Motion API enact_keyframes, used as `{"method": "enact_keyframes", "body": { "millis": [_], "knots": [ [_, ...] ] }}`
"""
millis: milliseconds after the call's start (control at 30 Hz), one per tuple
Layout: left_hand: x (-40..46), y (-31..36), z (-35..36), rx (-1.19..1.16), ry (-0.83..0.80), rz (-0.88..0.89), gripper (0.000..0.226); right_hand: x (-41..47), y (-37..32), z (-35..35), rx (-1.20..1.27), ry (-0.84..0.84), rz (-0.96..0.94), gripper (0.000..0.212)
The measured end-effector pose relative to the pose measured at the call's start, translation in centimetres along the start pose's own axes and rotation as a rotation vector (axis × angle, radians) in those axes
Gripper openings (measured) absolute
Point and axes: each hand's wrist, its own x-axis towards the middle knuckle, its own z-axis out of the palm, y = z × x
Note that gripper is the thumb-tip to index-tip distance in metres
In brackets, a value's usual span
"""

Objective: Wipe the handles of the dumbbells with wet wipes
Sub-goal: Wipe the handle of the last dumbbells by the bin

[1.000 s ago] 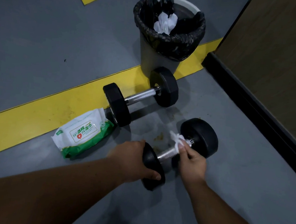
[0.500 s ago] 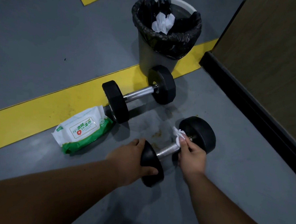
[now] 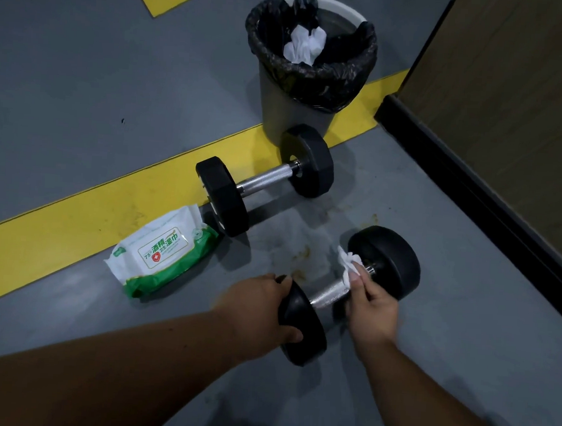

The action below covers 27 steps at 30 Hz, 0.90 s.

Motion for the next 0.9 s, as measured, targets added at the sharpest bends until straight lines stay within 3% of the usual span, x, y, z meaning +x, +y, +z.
{"method": "enact_keyframes", "body": {
  "millis": [67, 133, 233, 300, 433, 500, 600, 667, 733, 833, 900],
  "knots": [
    [0.2, 0.4, -0.2, 0.01, 0.011, -0.022, 0.074, -2.3, 1.0, 1.2, 0.032, -0.073, -0.009, 0.03],
    [0.5, 0.6, -0.5, -0.017, 0.004, -0.064, 0.074, -4.0, 1.1, 1.6, -0.015, -0.251, -0.052, 0.032],
    [0.7, 0.9, -0.5, -0.019, -0.045, -0.089, 0.072, -2.6, 0.2, 0.0, -0.159, -0.382, -0.079, 0.03],
    [0.5, 1.2, -0.2, 0.006, -0.055, -0.086, 0.071, -0.6, -0.7, -1.8, -0.175, -0.331, -0.09, 0.028],
    [0.1, 1.4, 0.2, 0.061, -0.052, -0.064, 0.075, -0.6, -0.5, -1.6, 0.001, -0.046, 0.031, 0.027],
    [0.0, 1.4, 0.0, 0.078, -0.062, -0.042, 0.075, -2.4, 0.3, -0.2, 0.092, -0.102, 0.065, 0.027],
    [-0.1, 1.1, -0.4, 0.063, -0.087, 0.0, 0.077, -4.5, 0.7, 0.5, -0.003, -0.342, 0.059, 0.031],
    [-0.2, 0.5, -0.7, 0.068, -0.096, 0.025, 0.081, -3.4, 0.0, -0.2, -0.066, -0.391, 0.027, 0.03],
    [-0.3, 0.2, -0.7, 0.081, -0.118, 0.038, 0.086, -1.7, -0.9, -1.3, -0.088, -0.306, -0.039, 0.033],
    [-0.6, 0.4, -0.6, 0.112, -0.134, 0.04, 0.095, -0.2, -0.8, -2.2, 0.005, -0.023, 0.001, 0.03],
    [-0.7, 0.7, -0.6, 0.123, -0.132, 0.037, 0.095, -1.1, 0.1, -1.6, 0.064, -0.005, 0.042, 0.026]
  ]
}}
